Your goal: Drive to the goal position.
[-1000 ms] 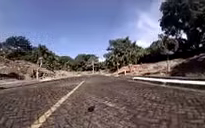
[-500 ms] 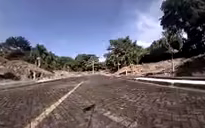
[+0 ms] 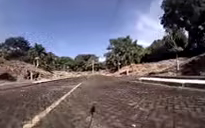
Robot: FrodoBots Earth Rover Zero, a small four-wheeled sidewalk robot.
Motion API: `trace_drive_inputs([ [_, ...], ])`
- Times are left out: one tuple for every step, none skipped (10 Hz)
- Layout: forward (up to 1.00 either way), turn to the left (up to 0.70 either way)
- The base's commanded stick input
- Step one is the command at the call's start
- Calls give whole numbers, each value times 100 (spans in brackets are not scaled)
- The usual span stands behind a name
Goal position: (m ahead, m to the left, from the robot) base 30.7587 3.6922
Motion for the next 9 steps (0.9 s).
trace_drive_inputs([
  [100, 0],
  [100, 0],
  [100, 0],
  [100, 0],
  [100, 0],
  [100, 0],
  [100, 0],
  [100, 0],
  [100, 0],
])
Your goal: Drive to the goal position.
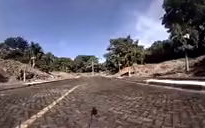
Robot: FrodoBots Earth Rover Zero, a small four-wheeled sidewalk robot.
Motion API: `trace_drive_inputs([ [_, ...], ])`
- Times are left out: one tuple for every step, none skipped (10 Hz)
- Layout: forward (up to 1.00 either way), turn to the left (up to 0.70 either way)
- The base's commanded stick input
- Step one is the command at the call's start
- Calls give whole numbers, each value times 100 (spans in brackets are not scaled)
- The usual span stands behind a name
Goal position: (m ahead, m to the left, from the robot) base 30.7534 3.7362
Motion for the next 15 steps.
trace_drive_inputs([
  [100, 0],
  [100, 0],
  [100, 0],
  [100, 0],
  [100, 0],
  [100, 0],
  [100, 0],
  [100, 0],
  [100, 0],
  [100, 0],
  [100, 0],
  [100, 0],
  [100, 0],
  [100, 0],
  [100, 0],
])
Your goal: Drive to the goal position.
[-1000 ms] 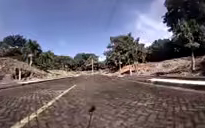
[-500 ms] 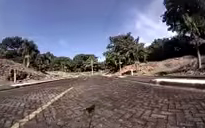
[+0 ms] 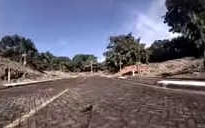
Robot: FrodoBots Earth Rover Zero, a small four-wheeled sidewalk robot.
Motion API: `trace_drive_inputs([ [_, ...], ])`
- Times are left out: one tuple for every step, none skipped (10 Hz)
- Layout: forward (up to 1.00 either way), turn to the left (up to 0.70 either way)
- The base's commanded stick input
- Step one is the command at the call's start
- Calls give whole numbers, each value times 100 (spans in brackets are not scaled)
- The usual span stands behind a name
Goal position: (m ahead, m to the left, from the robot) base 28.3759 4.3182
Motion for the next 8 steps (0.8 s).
trace_drive_inputs([
  [100, 0],
  [100, 0],
  [100, 0],
  [100, 0],
  [100, 0],
  [100, 0],
  [100, 0],
  [100, 0],
])
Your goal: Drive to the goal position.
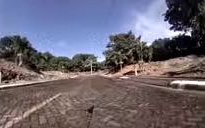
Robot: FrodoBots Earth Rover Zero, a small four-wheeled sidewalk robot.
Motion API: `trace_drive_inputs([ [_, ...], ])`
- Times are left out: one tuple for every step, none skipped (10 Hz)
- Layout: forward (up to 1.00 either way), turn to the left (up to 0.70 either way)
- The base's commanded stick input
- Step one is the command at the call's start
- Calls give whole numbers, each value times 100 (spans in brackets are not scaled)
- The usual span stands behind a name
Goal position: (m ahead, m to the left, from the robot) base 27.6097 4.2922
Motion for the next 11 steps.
trace_drive_inputs([
  [100, 0],
  [100, 0],
  [100, 0],
  [100, 0],
  [100, 0],
  [100, 0],
  [100, 0],
  [100, 0],
  [100, 0],
  [100, 0],
  [100, 0],
])
